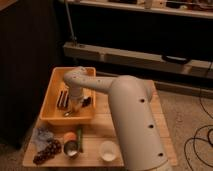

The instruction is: Place fork in table surface

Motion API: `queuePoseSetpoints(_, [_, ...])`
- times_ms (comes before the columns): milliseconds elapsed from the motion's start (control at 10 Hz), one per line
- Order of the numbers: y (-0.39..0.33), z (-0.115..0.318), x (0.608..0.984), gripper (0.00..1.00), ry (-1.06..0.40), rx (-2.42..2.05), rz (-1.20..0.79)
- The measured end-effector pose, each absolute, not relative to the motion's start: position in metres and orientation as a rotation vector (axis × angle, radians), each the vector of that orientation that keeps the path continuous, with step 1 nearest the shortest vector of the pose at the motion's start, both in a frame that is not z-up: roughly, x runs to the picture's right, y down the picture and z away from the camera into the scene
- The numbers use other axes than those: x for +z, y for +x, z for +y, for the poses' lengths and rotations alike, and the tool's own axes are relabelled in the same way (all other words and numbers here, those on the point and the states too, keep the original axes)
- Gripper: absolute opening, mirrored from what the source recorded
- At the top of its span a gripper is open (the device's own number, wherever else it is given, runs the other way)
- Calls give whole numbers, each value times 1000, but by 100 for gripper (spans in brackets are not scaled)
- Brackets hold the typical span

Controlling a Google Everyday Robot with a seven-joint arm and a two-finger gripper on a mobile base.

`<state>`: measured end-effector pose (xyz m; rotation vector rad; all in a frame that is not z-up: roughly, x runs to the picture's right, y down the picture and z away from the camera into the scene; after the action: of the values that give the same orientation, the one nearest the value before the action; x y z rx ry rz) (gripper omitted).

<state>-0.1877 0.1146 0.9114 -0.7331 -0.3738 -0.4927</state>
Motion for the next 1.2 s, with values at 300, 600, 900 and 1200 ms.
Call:
queuePoseSetpoints(300, [-186, 112, 909, 0, -731, -490, -369])
queuePoseSetpoints(600, [-177, 73, 885, 0, -666, -465, -367])
queuePoseSetpoints(900, [-170, 15, 830, 0, -584, -440, -382])
queuePoseSetpoints(1200, [-156, -30, 795, 0, -502, -405, -392])
